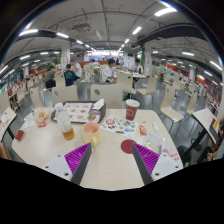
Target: Pour water
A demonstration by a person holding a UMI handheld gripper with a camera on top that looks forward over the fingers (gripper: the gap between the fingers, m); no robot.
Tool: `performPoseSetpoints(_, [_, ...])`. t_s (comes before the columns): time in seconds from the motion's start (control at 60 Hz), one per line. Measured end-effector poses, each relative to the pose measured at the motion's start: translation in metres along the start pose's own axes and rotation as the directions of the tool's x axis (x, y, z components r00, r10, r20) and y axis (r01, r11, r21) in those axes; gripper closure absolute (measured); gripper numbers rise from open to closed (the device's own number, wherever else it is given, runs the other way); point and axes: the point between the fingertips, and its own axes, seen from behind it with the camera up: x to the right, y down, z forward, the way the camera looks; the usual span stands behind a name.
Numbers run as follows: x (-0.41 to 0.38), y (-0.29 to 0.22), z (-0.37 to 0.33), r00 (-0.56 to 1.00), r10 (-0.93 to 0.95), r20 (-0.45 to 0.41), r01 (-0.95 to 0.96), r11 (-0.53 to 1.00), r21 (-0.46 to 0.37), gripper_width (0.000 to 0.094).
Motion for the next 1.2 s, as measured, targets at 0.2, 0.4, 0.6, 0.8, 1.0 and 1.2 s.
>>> performPoseSetpoints(0.2, [-0.011, 0.004, 0.003, 1.0, -0.01, -0.01, 0.01, 1.0, -0.016, 0.0093])
performPoseSetpoints(0.4, [-0.05, 0.018, 0.001, 1.0, -0.02, -0.011, 0.02, 1.0, -0.021, 0.0096])
performPoseSetpoints(0.6, [-0.131, 0.032, 0.01, 0.999, -0.009, 0.033, 0.009, 1.0, -0.002, 0.0095])
performPoseSetpoints(0.8, [-0.208, 0.015, 0.063, 0.998, 0.018, 0.066, -0.022, 0.998, 0.065, 0.0095])
performPoseSetpoints(1.0, [-0.24, -0.01, 0.155, 0.998, 0.038, 0.04, -0.044, 0.989, 0.14, 0.0091])
performPoseSetpoints(1.2, [-0.242, -0.024, 0.229, 0.998, 0.056, -0.013, -0.052, 0.981, 0.186, 0.0188])
